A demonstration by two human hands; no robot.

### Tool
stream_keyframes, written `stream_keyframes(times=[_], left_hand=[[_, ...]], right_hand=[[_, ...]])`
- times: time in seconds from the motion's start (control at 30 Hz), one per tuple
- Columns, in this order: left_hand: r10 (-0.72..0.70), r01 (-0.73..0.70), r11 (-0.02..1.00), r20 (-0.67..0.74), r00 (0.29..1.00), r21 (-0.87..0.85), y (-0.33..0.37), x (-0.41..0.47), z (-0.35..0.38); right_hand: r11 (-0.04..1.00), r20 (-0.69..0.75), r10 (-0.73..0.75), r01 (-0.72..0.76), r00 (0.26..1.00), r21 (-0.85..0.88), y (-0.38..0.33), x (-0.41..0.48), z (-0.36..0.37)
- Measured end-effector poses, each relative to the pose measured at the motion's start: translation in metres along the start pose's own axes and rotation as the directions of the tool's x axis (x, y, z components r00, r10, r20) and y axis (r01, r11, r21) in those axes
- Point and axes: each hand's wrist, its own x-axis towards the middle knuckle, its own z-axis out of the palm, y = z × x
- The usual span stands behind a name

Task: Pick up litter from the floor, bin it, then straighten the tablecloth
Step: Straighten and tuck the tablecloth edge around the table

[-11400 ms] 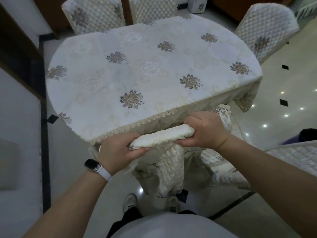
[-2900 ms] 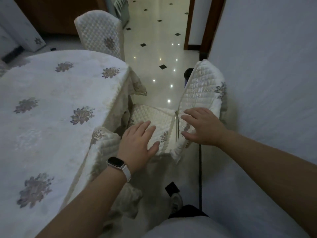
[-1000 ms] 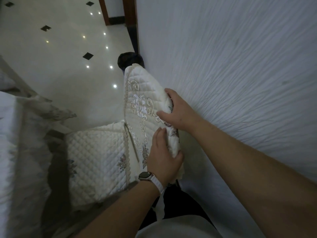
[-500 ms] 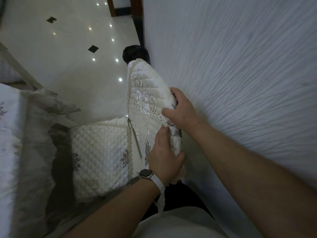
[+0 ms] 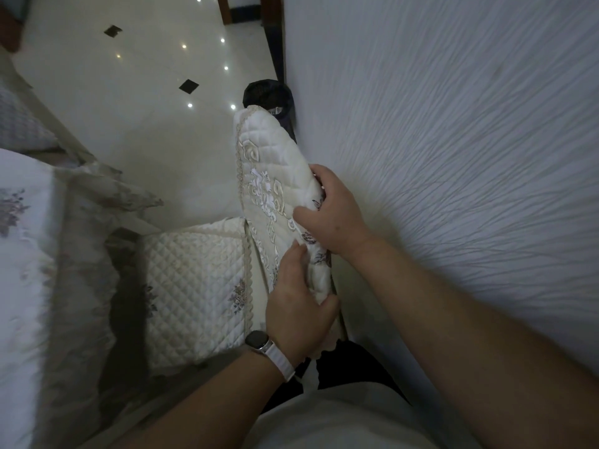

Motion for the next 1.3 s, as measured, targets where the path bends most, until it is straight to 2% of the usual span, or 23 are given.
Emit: stream_keyframes(times=[0.27,0.43,0.53,0.63,0.8,0.93,1.07,1.13,1.23,1.3], left_hand=[[-0.066,0.064,0.998,-0.058,0.996,-0.025,-0.013,-0.01,-0.045],[-0.102,0.092,0.993,-0.147,0.984,-0.068,-0.022,-0.013,-0.074],[-0.116,0.097,0.989,-0.179,0.977,-0.114,-0.027,-0.015,-0.093],[-0.107,0.082,0.988,-0.208,0.972,-0.129,-0.029,-0.018,-0.113],[-0.098,0.058,0.985,-0.252,0.963,-0.161,-0.033,-0.028,-0.146],[-0.109,0.074,0.989,-0.282,0.953,-0.131,-0.034,-0.035,-0.173],[-0.145,0.107,0.985,-0.321,0.936,-0.134,-0.038,-0.042,-0.198],[-0.155,0.113,0.983,-0.339,0.928,-0.142,-0.042,-0.045,-0.209],[-0.177,0.122,0.977,-0.351,0.92,-0.172,-0.049,-0.051,-0.226],[-0.181,0.124,0.976,-0.353,0.918,-0.177,-0.054,-0.054,-0.239]], right_hand=[[0.992,0.108,-0.123,0.118,0.987,0.047,-0.019,0.001,0.024],[0.96,0.276,-0.28,0.261,0.919,0.103,-0.03,0.009,0.033],[0.901,0.431,-0.394,0.433,0.812,0.008,-0.044,0.023,0.036],[0.814,0.562,-0.441,0.576,0.7,-0.078,-0.061,0.041,0.04],[0.593,0.645,-0.569,0.798,0.511,-0.109,-0.089,0.066,0.06],[0.501,0.653,-0.63,0.862,0.42,-0.071,-0.11,0.079,0.087],[0.36,0.619,-0.719,0.931,0.318,-0.06,-0.131,0.085,0.116],[0.263,0.629,-0.745,0.964,0.223,-0.03,-0.147,0.09,0.131],[0.102,0.664,-0.747,0.993,0.039,0.056,-0.177,0.098,0.153],[0.059,0.678,-0.734,0.992,-0.032,0.111,-0.194,0.099,0.166]])
